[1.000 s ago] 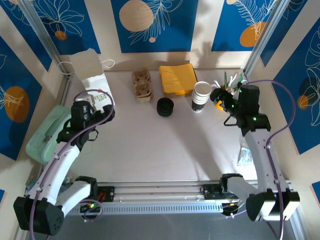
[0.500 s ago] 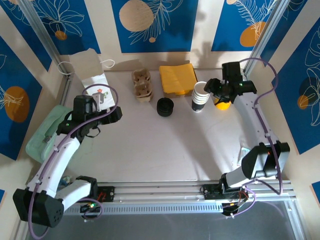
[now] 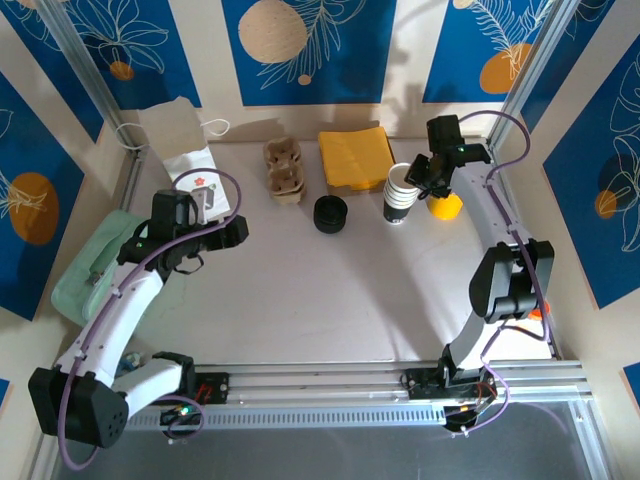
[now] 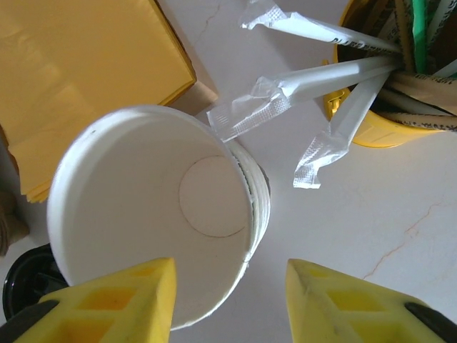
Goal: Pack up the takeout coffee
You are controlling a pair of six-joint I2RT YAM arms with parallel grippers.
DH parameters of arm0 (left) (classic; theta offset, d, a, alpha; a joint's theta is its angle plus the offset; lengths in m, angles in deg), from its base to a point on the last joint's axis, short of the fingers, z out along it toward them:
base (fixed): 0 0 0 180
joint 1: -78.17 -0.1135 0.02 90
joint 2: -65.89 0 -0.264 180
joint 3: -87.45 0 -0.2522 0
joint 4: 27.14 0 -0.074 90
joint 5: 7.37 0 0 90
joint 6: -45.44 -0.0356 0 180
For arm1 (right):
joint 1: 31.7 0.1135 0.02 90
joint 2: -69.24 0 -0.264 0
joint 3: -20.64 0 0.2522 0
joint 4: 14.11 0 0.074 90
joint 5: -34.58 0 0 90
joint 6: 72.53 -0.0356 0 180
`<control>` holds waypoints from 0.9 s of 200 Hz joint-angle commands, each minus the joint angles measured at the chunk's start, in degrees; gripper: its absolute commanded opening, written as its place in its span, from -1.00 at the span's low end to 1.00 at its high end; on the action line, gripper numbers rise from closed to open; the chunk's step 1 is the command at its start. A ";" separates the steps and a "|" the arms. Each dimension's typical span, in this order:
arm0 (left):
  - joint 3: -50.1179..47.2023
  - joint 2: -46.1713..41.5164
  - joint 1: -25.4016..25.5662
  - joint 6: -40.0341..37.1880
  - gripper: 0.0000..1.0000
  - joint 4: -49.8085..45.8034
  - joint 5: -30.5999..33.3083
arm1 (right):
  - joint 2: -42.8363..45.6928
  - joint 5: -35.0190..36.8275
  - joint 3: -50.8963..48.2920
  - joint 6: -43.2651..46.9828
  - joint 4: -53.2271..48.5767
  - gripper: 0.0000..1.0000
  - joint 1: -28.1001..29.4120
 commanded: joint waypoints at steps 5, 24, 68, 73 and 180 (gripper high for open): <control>1.54 0.03 0.56 -1.33 0.91 -0.45 -0.74 | -1.50 0.01 2.24 -0.26 -0.84 -0.23 0.08; 1.37 -0.06 0.55 -1.06 0.90 -0.18 -0.81 | -2.20 -0.06 2.62 -0.17 -1.04 -0.35 0.04; 1.86 -0.24 0.56 -0.72 0.89 -0.18 -0.65 | -2.37 0.05 2.87 0.00 -1.15 -0.56 -0.04; 1.91 -0.23 0.58 -0.63 0.89 -0.18 -0.71 | -2.35 0.02 2.91 0.07 -1.14 -0.59 -0.13; 3.15 0.38 0.63 -0.62 0.86 -0.43 -1.08 | -1.72 -2.85 4.36 0.11 -1.93 -0.94 -0.88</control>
